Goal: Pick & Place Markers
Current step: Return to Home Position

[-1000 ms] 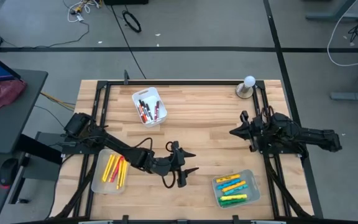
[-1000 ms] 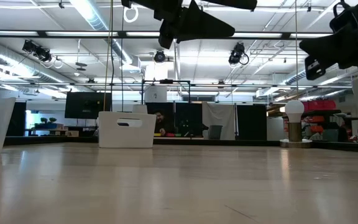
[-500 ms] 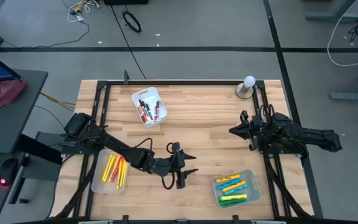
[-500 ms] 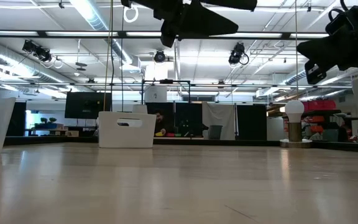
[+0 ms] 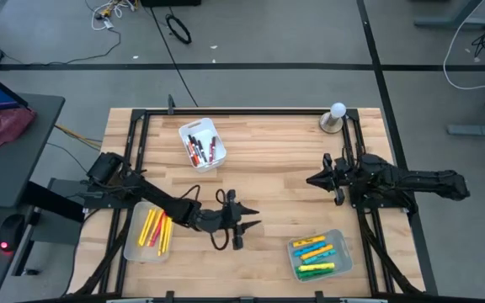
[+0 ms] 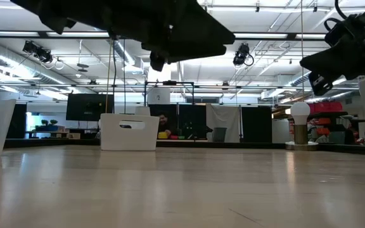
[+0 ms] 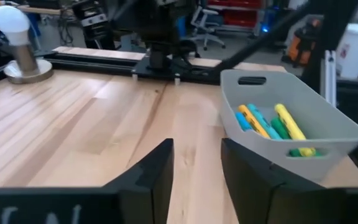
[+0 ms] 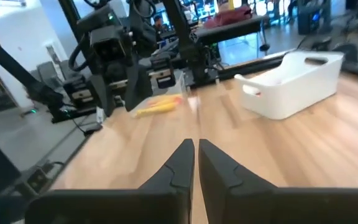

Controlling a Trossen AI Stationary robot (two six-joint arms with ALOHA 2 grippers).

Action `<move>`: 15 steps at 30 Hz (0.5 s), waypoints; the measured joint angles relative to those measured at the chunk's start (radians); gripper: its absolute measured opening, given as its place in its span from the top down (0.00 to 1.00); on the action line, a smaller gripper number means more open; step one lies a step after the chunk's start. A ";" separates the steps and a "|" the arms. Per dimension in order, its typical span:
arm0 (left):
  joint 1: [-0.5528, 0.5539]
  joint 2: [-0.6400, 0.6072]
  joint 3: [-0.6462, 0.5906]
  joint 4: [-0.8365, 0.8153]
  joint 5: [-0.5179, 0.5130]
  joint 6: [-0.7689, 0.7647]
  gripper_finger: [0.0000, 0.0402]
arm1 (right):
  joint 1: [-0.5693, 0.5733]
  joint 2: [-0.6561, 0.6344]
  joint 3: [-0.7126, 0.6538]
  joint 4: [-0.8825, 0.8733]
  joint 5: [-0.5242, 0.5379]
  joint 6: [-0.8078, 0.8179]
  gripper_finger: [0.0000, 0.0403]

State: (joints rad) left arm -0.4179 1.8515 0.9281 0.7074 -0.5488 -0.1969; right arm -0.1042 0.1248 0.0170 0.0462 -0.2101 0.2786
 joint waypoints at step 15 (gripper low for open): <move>0.008 0.000 -0.007 0.015 0.000 -0.003 0.67 | 0.017 0.032 0.001 0.034 0.143 -0.066 0.93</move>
State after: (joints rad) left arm -0.4095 1.8515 0.9215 0.7219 -0.5491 -0.2004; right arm -0.0875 0.1564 0.0177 0.0797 -0.0673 0.2126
